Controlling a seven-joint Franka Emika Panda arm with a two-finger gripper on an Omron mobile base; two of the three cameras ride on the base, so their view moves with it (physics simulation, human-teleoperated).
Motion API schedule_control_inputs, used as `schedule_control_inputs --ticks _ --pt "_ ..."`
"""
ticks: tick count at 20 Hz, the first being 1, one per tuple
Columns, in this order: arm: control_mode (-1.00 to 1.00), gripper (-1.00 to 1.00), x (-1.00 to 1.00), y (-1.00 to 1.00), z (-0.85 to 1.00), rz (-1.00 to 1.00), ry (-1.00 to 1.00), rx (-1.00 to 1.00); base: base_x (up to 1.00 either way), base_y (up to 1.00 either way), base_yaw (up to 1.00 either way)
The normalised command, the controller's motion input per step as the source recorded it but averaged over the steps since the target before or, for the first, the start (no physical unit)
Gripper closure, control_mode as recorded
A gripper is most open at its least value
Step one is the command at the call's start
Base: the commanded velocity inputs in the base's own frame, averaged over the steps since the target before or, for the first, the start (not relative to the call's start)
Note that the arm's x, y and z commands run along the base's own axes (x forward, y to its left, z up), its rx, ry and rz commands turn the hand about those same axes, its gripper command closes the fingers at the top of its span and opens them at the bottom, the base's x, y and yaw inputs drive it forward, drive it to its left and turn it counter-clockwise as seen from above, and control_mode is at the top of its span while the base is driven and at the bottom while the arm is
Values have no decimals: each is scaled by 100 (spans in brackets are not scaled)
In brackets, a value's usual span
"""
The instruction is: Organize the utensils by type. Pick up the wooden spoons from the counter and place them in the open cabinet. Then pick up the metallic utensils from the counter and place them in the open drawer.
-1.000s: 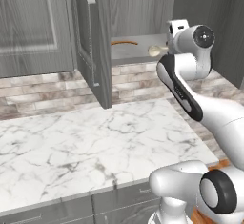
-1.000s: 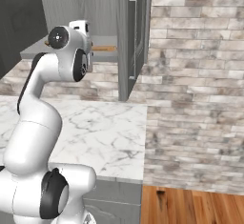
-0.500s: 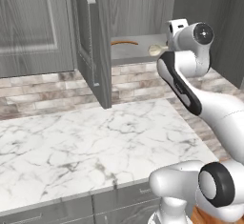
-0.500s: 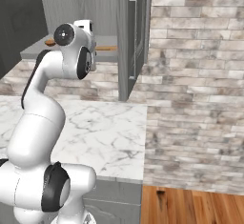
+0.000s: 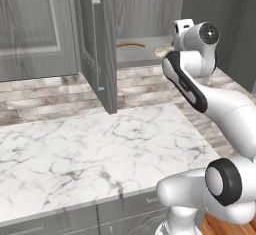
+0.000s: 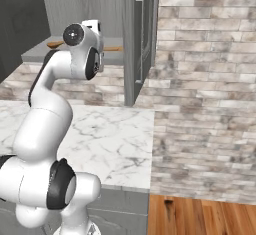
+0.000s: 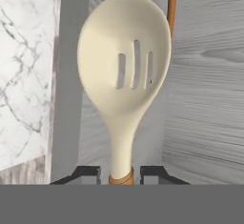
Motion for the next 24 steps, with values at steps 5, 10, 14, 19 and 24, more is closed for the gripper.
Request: schedule_control_inputs --ticks 5,10,14,19,24 --pt "-100 100 21 0 -11 2 0 1 0 0 0" --pt "-100 100 26 0 -13 1 0 0 0 0 0" --pt "-100 100 24 0 -10 1 2 0 0 0 0" --pt "-100 100 20 -1 -6 1 2 0 0 0 0" --pt "-100 100 17 -1 -8 1 2 0 0 0 0"
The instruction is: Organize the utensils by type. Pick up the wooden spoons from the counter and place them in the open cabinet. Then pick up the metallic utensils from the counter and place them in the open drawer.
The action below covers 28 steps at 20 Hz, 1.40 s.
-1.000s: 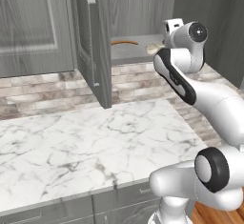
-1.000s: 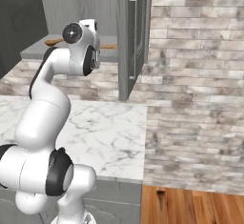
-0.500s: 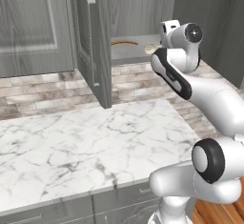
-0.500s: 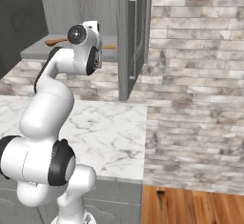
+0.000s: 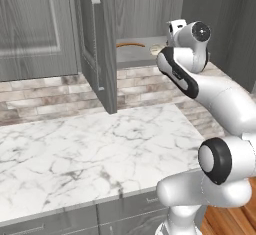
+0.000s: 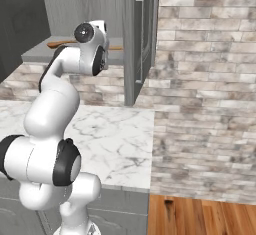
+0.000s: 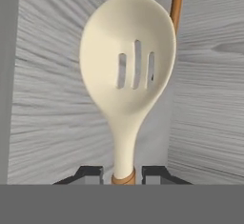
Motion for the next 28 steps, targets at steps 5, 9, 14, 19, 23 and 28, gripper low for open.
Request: schedule_control_inputs --ticks 5,9,14,19,23,28 --pt "-100 -100 8 0 -20 2 1 0 0 0 0" --pt "-100 -100 8 -1 -19 1 2 0 0 0 0" --pt "-100 -100 21 -6 -11 1 7 2 0 0 0" --pt "-100 -100 14 -5 -13 3 9 4 0 0 0" --pt "-100 -100 -12 0 -12 6 2 1 0 0 0" --pt "-100 -100 -58 2 -10 3 -10 0 0 0 0"
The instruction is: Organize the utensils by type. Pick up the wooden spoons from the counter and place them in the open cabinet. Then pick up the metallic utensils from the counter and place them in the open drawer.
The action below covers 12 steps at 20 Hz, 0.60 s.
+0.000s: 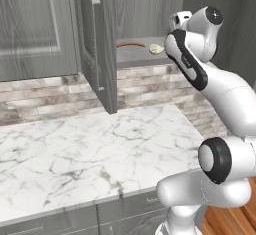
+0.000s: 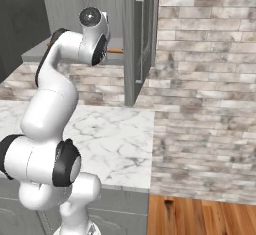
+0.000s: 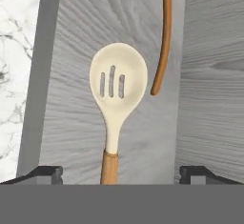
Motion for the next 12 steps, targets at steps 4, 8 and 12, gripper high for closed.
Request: schedule_control_inputs --ticks 4,8,12 --pt "-100 -100 -47 7 -1 0 -17 0 0 0 0" --pt "-100 -100 -68 16 -3 0 -9 0 0 0 0" --pt "-100 -100 -71 26 0 -7 0 6 0 0 0"
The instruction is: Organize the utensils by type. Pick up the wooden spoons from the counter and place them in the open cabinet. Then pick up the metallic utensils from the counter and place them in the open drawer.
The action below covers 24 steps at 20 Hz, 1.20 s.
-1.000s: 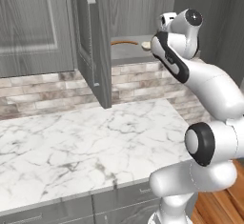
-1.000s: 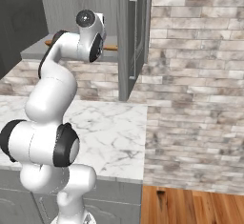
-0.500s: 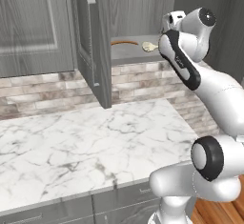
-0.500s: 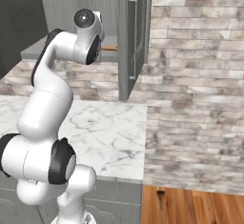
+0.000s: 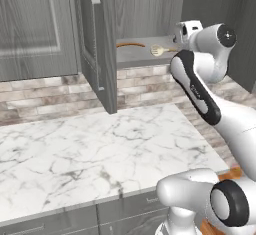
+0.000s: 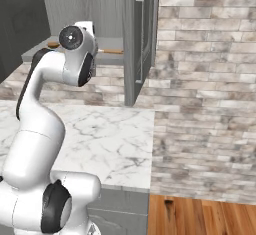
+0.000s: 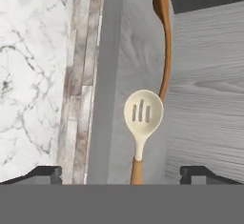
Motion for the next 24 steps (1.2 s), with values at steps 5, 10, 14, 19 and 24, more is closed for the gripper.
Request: schedule_control_inputs --ticks 5,10,14,19,24 --pt "-100 -100 -78 19 7 -21 1 29 0 0 0" --pt "-100 -100 -99 10 -2 -32 0 30 0 0 0" --pt "-100 -100 -100 8 -14 -36 0 35 0 0 0" --pt "-100 -100 -96 7 -27 -34 0 38 0 0 0" --pt "-100 -100 -83 1 -31 -28 1 40 0 0 0"
